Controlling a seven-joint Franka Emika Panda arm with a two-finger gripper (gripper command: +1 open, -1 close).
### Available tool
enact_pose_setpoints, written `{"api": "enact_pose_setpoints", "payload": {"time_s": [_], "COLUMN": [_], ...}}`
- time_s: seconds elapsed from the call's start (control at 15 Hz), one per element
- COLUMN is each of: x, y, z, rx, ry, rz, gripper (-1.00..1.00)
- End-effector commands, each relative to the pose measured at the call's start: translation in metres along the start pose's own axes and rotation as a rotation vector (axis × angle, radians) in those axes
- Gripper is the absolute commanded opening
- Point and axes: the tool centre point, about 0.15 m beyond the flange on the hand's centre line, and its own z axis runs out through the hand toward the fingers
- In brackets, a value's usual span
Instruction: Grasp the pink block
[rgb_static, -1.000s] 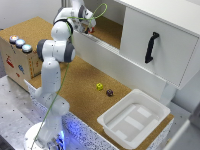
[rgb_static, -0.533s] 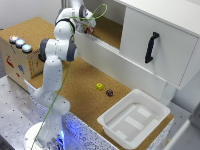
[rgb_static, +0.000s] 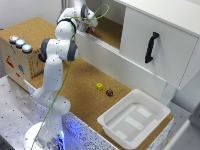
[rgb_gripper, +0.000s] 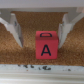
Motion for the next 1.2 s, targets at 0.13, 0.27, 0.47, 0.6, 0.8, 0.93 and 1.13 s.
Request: {"api": "enact_pose_setpoints", "payload": {"time_s": [0.13,0.27,0.47,0.6,0.8,0.93,1.13], "x": [0.007,-0.017,-0.063,-0.096,-0.155,-0.193,-0.238], "y": [0.016,0.025,0.036,0.041,0.051,0.057,0.079], "z": [-0.015,-0.043,-0.068,-0.073,-0.078,-0.082,-0.079], "rx": [0.014,0.006,0.018,0.02,0.048,0.042,0.04], "ry": [-0.079,-0.025,0.008,0.008,-0.012,-0.024,-0.071], "rz": [0.008,0.02,0.022,0.022,0.048,0.054,0.099], "gripper": [-1.0,-1.0,-1.0,-1.0,-1.0,-1.0,-1.0]}}
